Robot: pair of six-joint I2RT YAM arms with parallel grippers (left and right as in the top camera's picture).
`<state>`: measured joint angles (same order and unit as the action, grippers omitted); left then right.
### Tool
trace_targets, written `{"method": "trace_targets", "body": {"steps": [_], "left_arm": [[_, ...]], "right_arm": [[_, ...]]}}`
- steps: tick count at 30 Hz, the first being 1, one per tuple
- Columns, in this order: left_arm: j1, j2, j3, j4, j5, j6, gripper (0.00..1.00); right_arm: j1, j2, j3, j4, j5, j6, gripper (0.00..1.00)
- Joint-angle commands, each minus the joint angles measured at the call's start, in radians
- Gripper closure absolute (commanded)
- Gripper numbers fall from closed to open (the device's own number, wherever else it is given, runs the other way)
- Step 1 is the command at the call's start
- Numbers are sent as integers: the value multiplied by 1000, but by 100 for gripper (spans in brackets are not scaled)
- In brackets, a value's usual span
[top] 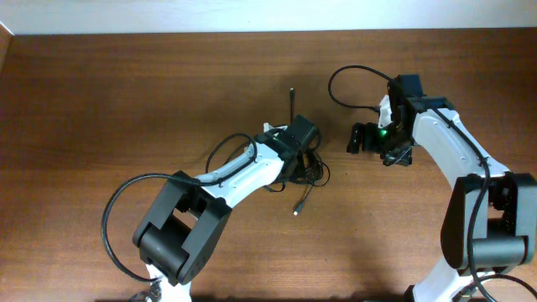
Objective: Untangle cables
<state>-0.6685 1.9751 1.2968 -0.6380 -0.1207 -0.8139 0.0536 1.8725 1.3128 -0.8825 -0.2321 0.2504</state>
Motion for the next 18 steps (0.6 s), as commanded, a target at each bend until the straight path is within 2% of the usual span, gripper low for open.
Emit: {"method": "trace_targets", "body": {"steps": [1,3,7,12,14,18], "left_arm": [[-3,43,-10,5,-27,-16,82],[-3,85,-10,-4,-26,-15,85],[29,106,-6,-95,-27,67,100],[142,106,1,-174,-27,294,92],[219,106,23,-230,-27,382,95],[309,106,190,-410,-26,449,98]], "right_arm": [[-2,-20,16,0,9,-11,2],[-2,-20,16,0,9,-11,1],[-2,-20,16,0,8,-11,2],[-2,-20,16,0,9,-11,2],[-2,-20,16,0,9,-11,2],[-2,-20,16,0,8,-11,2]]}}
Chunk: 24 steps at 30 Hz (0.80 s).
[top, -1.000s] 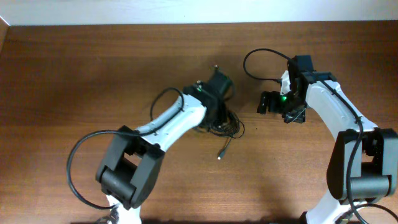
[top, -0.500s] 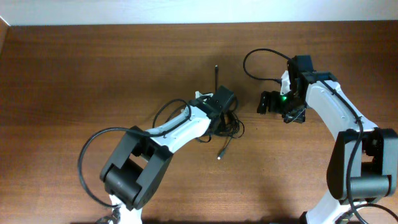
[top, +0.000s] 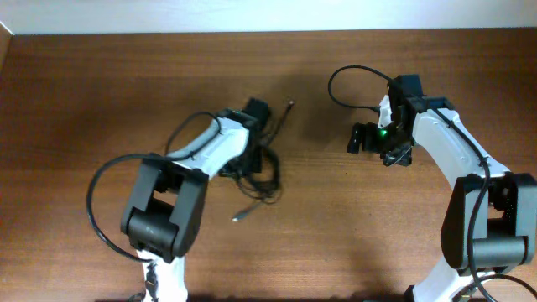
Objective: Untangle cables
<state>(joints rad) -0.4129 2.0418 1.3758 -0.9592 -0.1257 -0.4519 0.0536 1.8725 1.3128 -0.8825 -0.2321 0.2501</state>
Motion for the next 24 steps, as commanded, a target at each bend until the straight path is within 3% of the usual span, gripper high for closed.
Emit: {"method": "trace_targets", "body": {"steps": [1,5,11,17,24], "left_arm": [[63,39,159,-129,-20,87,97],[69,40,274,-271,-11,78,85],[70,86,250,-369,-11,34,86],[84,96,171,-325,-63,-41,91],[127,96,79,-124,-112,-60,93]], "right_arm": [[-2,-20,16,0,9,-11,2],[-2,-20,16,0,9,-11,2],[-2,-20,16,0,8,-11,2],[-2,-20,16,0,9,-11,2],[-2,-20,16,0,8,-11,2]]}}
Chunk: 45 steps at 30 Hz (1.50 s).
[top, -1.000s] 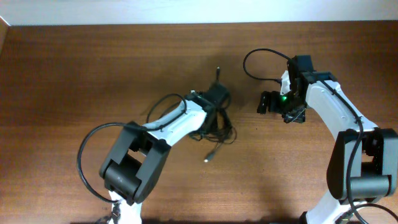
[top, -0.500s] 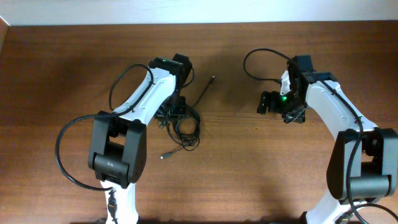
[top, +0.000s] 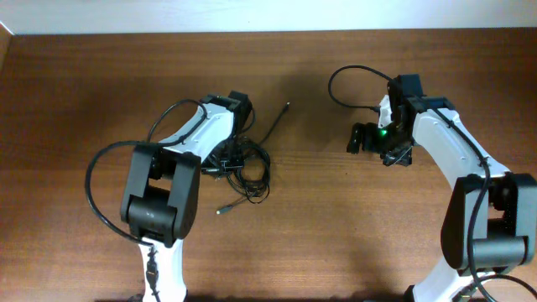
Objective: Untangle cables
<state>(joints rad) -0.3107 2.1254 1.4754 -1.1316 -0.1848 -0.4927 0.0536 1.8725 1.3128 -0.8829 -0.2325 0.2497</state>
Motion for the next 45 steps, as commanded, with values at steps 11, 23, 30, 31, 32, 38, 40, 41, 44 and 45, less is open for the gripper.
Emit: {"method": "trace_targets", "body": {"steps": [11,23,30,31,32,38,40,41,44,45], "left_arm": [[95,14,-20,462,166,-18,94],[103,-84,156,50,206,134,98],[66,-79,55,235,469,317,96],[64,-78,14,285,449,261,97],[63,-78,-14,320,436,234,97],[63,-78,-109,468,386,147,100],[62,-78,-118,487,386,145,100],[62,-78,-119,489,386,145,100],[63,-78,-112,484,391,150,95],[66,-81,-92,453,402,177,95]], "right_arm": [[-2,-20,16,1,9,-10,2],[-2,-20,16,1,9,-10,2],[-2,-20,16,2,-2,-6,1],[-2,-20,16,0,-31,-6,2],[-2,-20,16,0,-80,-6,2],[1,-19,17,32,-329,-6,1],[28,-19,11,3,-351,-6,17],[47,-19,3,3,-351,-7,21],[116,-19,-37,34,-346,-6,45],[139,-18,-53,58,-346,-6,53]]}}
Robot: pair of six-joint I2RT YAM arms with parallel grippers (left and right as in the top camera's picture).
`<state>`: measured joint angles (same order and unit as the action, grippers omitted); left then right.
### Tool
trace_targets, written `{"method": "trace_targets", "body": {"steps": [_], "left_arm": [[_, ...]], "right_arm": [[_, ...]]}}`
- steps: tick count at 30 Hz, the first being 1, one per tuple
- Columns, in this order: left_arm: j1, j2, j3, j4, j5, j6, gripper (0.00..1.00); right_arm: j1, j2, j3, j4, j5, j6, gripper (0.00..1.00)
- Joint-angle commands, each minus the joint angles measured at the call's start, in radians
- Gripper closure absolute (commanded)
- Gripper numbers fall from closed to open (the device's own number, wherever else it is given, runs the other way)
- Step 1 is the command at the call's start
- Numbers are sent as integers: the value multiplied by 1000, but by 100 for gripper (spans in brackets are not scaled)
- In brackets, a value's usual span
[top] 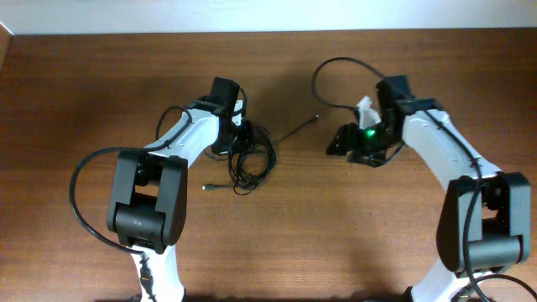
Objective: Untangle cables
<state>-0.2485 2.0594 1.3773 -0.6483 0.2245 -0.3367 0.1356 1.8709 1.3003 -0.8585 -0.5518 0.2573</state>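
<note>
A tangle of thin black cable [252, 161] lies in loops on the wooden table [84, 84] left of centre. One straight end [300, 127] stretches right and up. A small plug end [208, 187] trails out at the lower left. My left gripper [235, 137] sits at the top left of the tangle, shut on its strands. My right gripper [336, 141] hovers just right of the straight end's tip, jaws apart, with nothing between them. A green light [367, 132] glows on its wrist.
The right arm's own black supply cable [336, 71] arcs over the table behind its wrist. The left arm's supply cable [80, 193] loops out beside its base. The table's far edge meets a pale wall [268, 13].
The left gripper has shifted slightly up and right with the tangle, whose straight end now points toward the right arm. The right gripper has moved left, closer to that end.
At first the left gripper held the tangle near the table's centre, close to the still right gripper. Then the tangle stood farther left, and farther again a moment later. Now it sits left of centre, with the right gripper come over toward its free end.
</note>
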Motion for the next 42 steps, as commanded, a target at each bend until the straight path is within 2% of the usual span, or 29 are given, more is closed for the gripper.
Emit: {"method": "trace_targets", "body": {"steps": [1,3,4,7,10,13,14,15,17,18,22,24,30,32,33,37,39,40,42], "left_arm": [[5,-19,27,-61,18,53,95],[-1,-51,100,-177,46,133,92],[-6,-68,111,-200,45,153,91],[-33,-97,113,-254,42,167,79],[-107,-93,95,-281,9,167,76],[-160,-92,94,-284,-35,165,60],[-190,-90,92,-283,-62,118,56],[-214,-90,85,-280,-139,57,57],[-244,-89,67,-273,-286,-43,58],[-257,-89,51,-251,-305,-58,59],[-296,-89,-34,-124,-300,-60,64],[-304,-89,-58,-87,-301,-60,73],[-310,-89,-59,-70,-301,-59,82],[-310,-89,-60,-69,-301,-59,100],[-310,-89,-60,-69,-300,-60,100],[-283,-104,-18,-96,-175,6,100],[-220,-128,42,-151,35,56,100],[-182,-142,54,-153,188,96,100],[-111,-154,55,-153,369,147,100]], "right_arm": [[75,-17,-53,55,-19,-7,57],[115,-17,-67,82,96,108,54],[119,-17,-67,91,122,131,41],[111,-17,-67,115,202,203,27],[37,-17,-67,106,217,216,24],[-48,-16,-68,67,220,211,20],[-87,-16,-77,60,233,189,17],[-116,-16,-91,62,243,168,14],[-143,-16,-116,62,255,161,12],[-151,-15,-139,63,264,161,12],[-153,-15,-201,101,295,162,11],[-153,-15,-219,115,295,162,11],[-133,-15,-222,114,295,162,11],[-122,-15,-224,114,295,162,11],[-114,-15,-224,114,294,162,11],[-95,-15,-224,91,247,161,12],[-111,-15,-224,97,26,85,12],[-116,-15,-224,104,-97,29,12],[-115,-15,-224,100,-247,-26,12]]}}
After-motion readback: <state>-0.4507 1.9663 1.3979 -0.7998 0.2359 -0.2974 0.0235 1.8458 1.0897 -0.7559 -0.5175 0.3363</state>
